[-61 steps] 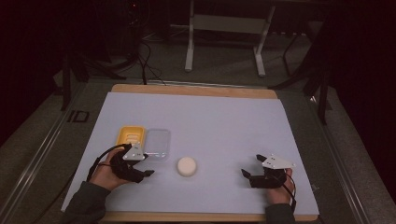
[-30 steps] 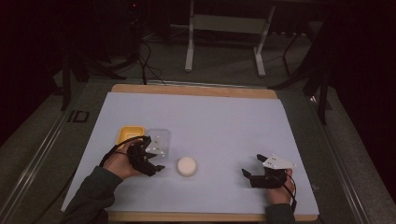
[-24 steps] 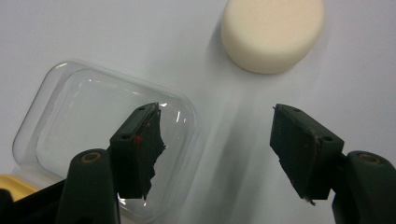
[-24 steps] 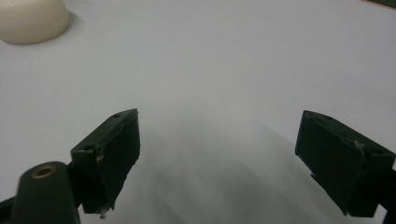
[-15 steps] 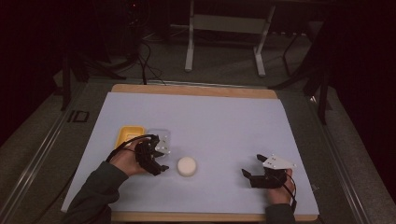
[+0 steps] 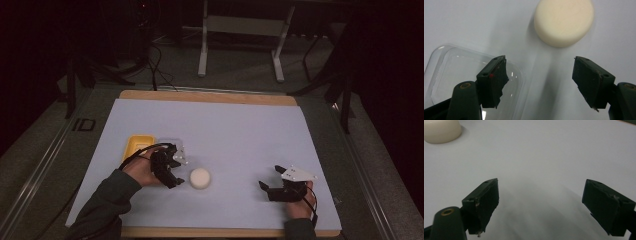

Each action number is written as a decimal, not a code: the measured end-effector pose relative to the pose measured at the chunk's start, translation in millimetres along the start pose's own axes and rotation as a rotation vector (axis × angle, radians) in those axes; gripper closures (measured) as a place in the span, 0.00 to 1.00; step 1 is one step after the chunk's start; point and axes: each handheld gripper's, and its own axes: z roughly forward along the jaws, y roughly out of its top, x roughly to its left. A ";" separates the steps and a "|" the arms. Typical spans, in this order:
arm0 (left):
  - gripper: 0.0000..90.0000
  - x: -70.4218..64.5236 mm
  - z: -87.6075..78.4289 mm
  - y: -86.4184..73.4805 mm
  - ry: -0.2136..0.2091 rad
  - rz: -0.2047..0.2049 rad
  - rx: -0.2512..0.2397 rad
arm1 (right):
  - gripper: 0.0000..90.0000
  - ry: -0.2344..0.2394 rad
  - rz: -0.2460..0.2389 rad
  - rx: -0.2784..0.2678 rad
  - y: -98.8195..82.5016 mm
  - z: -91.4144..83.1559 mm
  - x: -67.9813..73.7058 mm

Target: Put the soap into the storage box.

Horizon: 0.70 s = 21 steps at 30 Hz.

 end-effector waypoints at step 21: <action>0.21 -2.6 9.7 16.8 -0.054 0.036 0.040 | 0.15 0.000 -0.003 -0.002 -0.1 -0.1 0.4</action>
